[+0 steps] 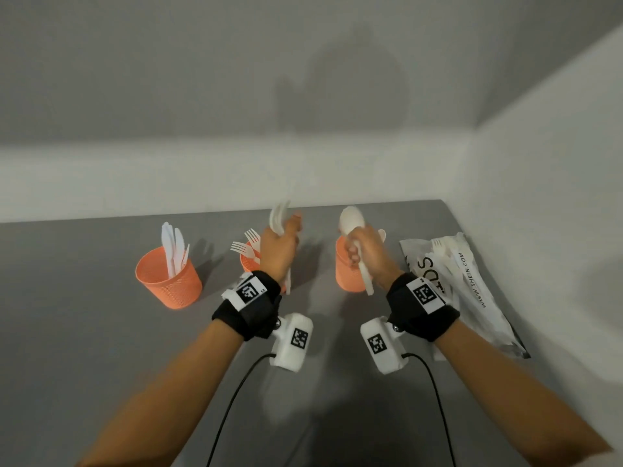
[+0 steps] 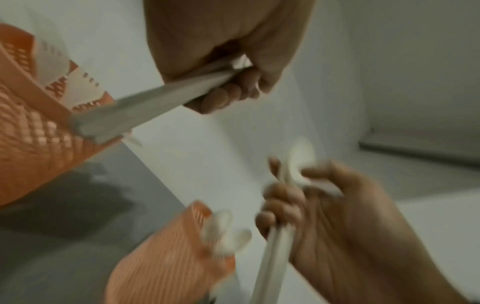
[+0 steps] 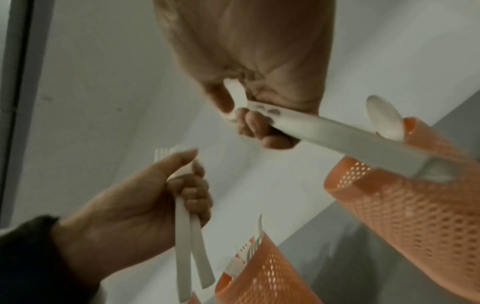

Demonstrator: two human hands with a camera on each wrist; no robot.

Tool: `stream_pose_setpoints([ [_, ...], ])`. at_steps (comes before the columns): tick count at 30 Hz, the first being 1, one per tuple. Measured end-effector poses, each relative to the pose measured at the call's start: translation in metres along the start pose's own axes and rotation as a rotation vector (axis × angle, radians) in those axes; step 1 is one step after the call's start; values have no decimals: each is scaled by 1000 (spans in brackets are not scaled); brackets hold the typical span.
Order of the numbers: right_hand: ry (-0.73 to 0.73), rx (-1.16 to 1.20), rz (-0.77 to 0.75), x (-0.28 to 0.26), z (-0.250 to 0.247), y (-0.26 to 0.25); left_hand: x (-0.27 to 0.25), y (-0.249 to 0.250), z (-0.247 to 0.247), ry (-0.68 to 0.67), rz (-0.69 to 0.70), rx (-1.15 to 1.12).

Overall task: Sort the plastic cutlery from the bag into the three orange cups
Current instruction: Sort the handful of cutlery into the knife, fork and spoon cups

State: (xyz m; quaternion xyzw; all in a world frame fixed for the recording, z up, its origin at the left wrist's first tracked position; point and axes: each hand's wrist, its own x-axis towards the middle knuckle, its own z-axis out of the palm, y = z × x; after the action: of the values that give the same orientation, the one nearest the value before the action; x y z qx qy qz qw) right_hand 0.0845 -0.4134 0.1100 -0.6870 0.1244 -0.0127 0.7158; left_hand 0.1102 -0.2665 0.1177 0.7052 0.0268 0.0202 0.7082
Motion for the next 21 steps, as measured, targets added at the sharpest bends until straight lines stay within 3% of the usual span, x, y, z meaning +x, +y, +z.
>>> stream_pose_setpoints([
  [4,106,223,-141,20,-12,-16,31,17,-25,202,81,-177],
  [8,182,176,-270,29,-9,-14,55,13,-40,264,156,-188],
  [15,253,54,-189,45,-7,21,55,-40,-33,195,130,-9],
  [21,291,-97,-212,55,-8,34,54,-70,-31,136,247,237],
])
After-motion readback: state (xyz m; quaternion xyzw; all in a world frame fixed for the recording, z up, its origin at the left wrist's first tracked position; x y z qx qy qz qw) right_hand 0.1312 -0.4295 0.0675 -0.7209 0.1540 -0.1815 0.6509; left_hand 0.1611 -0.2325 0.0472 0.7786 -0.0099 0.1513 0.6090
